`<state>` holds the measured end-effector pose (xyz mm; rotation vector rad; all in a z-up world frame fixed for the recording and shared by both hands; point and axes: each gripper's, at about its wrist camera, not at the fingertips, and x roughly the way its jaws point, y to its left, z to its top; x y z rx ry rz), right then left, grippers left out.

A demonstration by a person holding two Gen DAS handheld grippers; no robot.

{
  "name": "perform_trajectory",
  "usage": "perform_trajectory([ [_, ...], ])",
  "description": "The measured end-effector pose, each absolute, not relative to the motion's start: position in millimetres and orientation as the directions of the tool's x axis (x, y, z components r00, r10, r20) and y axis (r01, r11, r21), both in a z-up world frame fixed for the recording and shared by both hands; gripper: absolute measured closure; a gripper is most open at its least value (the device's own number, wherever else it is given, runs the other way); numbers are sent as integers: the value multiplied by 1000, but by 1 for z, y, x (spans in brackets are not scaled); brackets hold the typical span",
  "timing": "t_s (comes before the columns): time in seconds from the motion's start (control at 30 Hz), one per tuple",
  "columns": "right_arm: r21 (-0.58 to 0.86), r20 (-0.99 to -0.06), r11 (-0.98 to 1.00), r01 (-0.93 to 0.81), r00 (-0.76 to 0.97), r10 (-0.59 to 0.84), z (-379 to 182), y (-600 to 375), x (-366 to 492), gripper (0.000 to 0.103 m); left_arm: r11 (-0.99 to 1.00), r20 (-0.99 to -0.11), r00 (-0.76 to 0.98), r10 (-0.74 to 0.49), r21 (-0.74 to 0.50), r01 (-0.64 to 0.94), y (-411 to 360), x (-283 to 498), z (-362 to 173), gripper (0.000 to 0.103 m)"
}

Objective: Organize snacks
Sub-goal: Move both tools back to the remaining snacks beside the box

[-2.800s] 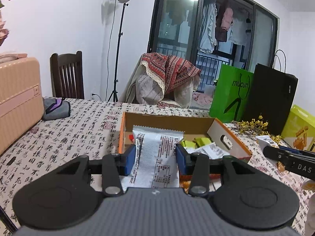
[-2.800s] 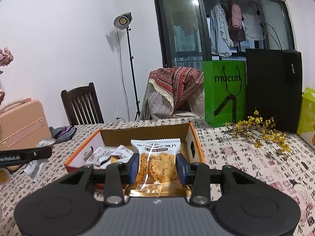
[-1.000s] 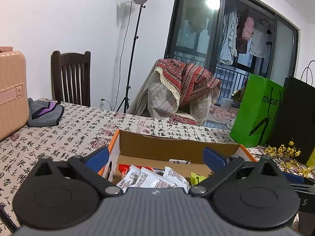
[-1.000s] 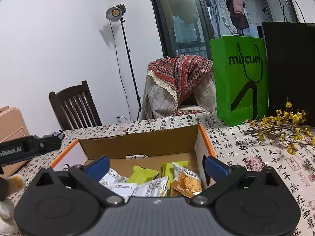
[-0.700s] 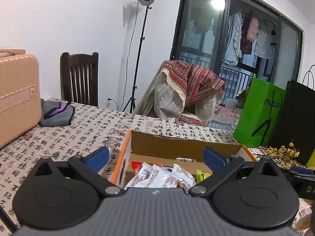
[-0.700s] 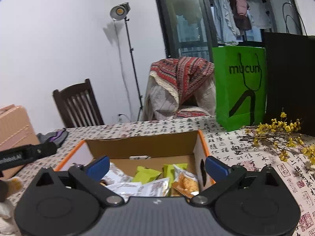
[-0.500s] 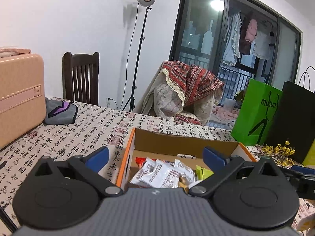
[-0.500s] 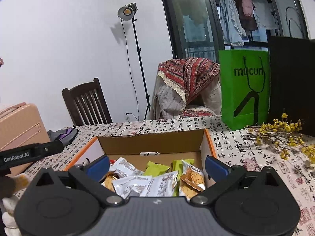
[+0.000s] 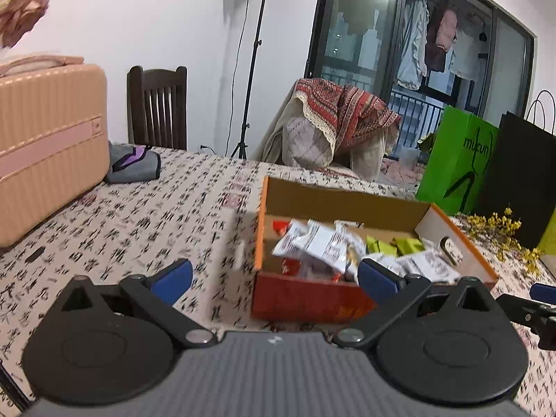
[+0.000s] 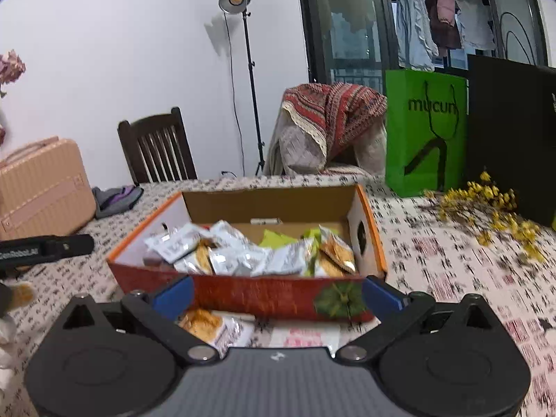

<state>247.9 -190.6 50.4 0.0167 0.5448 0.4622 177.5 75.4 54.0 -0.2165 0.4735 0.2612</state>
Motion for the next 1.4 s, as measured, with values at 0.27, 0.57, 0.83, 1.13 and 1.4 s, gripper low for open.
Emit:
perform_trajectory([
  [0.27, 123, -549, 906, -406, 732, 403, 25, -201, 235, 0, 954, -467, 864, 188, -124, -274, 81, 150, 44, 0],
  [0.57, 58, -640, 924, -377, 697, 324, 5, -185, 247, 10, 950, -476, 862, 171, -153, -273, 92, 142, 32, 0],
  [0.83, 63, -729, 934, -352, 623, 284, -17, -157, 288, 34, 949, -510, 847, 151, -165, -268, 93, 145, 22, 0],
  [1.13, 46, -720, 937, -347, 638, 272, -26, -154, 289, 36, 949, -525, 840, 135, -175, -261, 90, 149, 17, 0],
  [1.4, 129, -680, 911, -391, 634, 368, -17, -166, 265, 100, 954, -544, 829, 128, -162, -254, 84, 152, 13, 0],
])
